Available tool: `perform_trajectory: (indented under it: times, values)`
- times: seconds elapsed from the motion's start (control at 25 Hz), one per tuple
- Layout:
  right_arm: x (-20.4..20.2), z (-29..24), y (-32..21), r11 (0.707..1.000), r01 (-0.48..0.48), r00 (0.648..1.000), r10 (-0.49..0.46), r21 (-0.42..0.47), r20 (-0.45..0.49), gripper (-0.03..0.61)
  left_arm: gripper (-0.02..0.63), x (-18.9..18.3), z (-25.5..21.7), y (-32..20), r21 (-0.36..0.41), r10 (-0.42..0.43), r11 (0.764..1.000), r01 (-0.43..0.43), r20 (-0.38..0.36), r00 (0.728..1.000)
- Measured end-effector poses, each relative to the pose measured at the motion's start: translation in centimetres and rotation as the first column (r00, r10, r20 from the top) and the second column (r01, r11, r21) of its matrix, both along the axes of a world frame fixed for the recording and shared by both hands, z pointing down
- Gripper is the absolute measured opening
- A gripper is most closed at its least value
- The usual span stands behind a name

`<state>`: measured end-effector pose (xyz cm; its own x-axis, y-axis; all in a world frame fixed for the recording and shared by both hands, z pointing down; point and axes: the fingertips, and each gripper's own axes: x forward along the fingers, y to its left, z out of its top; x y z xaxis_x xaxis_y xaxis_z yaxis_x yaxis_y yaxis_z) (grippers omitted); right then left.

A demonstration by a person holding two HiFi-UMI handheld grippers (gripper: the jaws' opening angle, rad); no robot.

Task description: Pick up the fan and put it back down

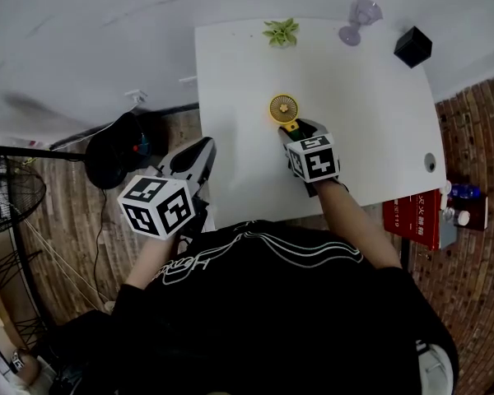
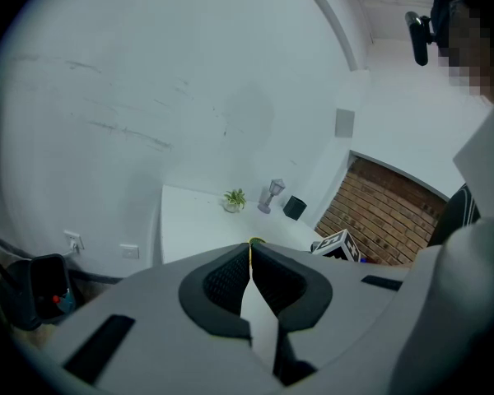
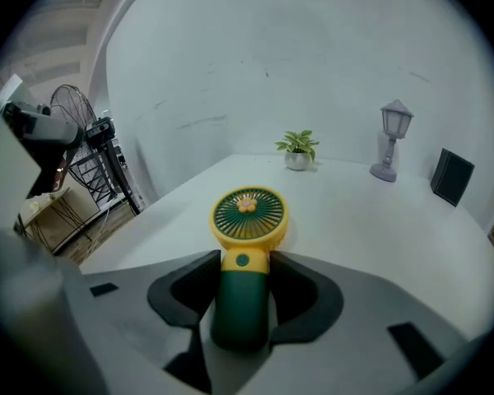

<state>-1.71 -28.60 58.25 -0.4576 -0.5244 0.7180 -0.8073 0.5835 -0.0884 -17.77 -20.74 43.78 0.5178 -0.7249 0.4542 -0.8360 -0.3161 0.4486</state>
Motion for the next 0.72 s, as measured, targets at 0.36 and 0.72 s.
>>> perform_trajectory:
  times: [0.36,0.72]
  values:
    - [0.02,0.17,-0.09,1.000,-0.003,1.000,0.003,-0.029,0.016,0.183,0.034,-0.13,0.21,0.08,-0.001,-0.004,1.000,0.004,-0.002,1.000]
    - [0.10,-0.03,-0.56,0.999,0.003,0.999,-0.002,-0.031,0.036,0.181,0.034,-0.78,0.37,0.43,-0.006,-0.028,1.000,0.029,0.005,1.000]
